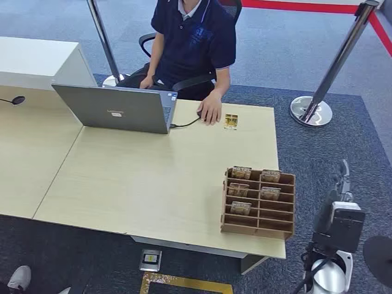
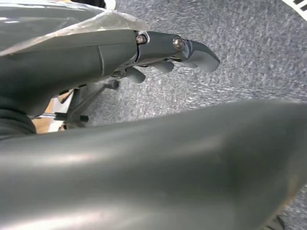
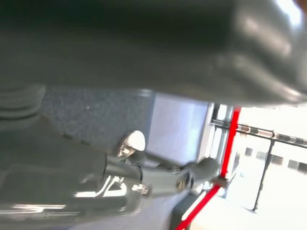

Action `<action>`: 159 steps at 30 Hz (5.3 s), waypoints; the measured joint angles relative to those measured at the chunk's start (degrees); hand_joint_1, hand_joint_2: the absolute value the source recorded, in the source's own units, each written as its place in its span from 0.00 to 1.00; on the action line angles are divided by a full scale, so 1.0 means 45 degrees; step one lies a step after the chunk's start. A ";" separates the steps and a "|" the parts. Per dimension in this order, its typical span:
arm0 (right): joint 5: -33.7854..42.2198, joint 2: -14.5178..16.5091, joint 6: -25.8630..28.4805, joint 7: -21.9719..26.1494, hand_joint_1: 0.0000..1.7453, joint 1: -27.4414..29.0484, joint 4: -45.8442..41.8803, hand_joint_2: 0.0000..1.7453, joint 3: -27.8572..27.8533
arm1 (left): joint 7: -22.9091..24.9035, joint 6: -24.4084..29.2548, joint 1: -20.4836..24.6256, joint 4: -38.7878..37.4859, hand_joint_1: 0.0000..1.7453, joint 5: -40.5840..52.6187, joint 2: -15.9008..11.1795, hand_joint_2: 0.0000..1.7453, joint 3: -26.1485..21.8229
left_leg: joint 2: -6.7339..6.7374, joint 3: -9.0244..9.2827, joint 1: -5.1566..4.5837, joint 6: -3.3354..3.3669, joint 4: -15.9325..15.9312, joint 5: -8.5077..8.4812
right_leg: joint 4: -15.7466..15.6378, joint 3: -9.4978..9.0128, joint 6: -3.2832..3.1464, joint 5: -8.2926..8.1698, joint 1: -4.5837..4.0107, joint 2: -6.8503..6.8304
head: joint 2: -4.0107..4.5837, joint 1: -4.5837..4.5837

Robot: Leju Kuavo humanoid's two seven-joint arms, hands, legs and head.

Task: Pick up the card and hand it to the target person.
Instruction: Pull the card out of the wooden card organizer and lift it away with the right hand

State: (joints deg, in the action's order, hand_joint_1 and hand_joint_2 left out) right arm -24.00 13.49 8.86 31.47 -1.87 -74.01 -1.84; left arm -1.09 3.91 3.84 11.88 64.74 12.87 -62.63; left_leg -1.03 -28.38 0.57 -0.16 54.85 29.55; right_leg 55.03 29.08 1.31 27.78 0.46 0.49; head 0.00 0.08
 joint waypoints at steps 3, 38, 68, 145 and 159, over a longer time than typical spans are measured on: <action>-0.0293 -0.0056 0.0235 -0.0116 0.00 -0.0122 -0.0168 1.00 0.0784 | -0.0012 -0.0008 0.0065 -0.0013 0.00 0.0085 0.0000 0.00 -0.0041 | 0.0008 0.0008 -0.0001 0.0000 0.0001 0.0001 | -0.0002 0.0000 -0.0002 -0.0001 -0.0001 0.0000 | 0.0000 -0.0001; -1.0737 -0.2302 0.2224 -0.5168 0.00 -0.0658 0.0058 1.00 0.4868 | -0.0344 -0.0217 0.0192 -0.0100 0.00 0.0758 -0.0112 0.00 -0.0172 | 0.0013 0.0007 -0.0001 0.0001 0.0001 0.0001 | -0.0006 -0.0001 -0.0002 -0.0001 -0.0001 0.0000 | 0.0000 -0.0002; -1.0878 -0.2417 0.2255 -0.4960 0.67 -0.1467 0.2186 1.00 0.4943 | -0.0471 -0.0177 0.0190 -0.0100 0.00 0.0694 -0.0194 0.00 -0.0324 | 0.0012 0.0005 -0.0001 0.0001 0.0001 0.0001 | -0.0006 0.0000 -0.0002 -0.0001 -0.0001 0.0000 | 0.0000 -0.0001; -1.0941 -0.2375 0.2149 -0.5139 0.54 -0.0858 0.3118 1.00 0.3724 | -0.0515 -0.0034 0.0172 -0.0176 0.00 0.0660 -0.0172 0.00 -0.0508 | 0.0013 0.0003 -0.0001 0.0002 0.0002 0.0001 | -0.0006 0.0003 -0.0002 -0.0001 -0.0001 0.0000 | 0.0000 -0.0002; -1.1032 -0.2322 0.2219 -0.5139 0.75 -0.0883 0.3176 1.00 0.3611 | -0.0515 -0.0034 0.0172 -0.0192 0.00 0.0681 -0.0165 0.00 -0.0595 | 0.0013 0.0007 -0.0001 0.0002 0.0002 0.0001 | -0.0007 0.0002 -0.0002 -0.0001 -0.0001 0.0000 | 0.0000 -0.0002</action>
State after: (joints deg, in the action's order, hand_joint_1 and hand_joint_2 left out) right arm -73.65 3.04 18.85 8.35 -5.84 -59.72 14.41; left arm -3.41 3.76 4.62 11.02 67.81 12.13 -65.31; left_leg -0.97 -28.34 0.57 -0.15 54.86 29.55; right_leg 55.00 29.10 1.30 27.77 0.46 0.49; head 0.00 0.07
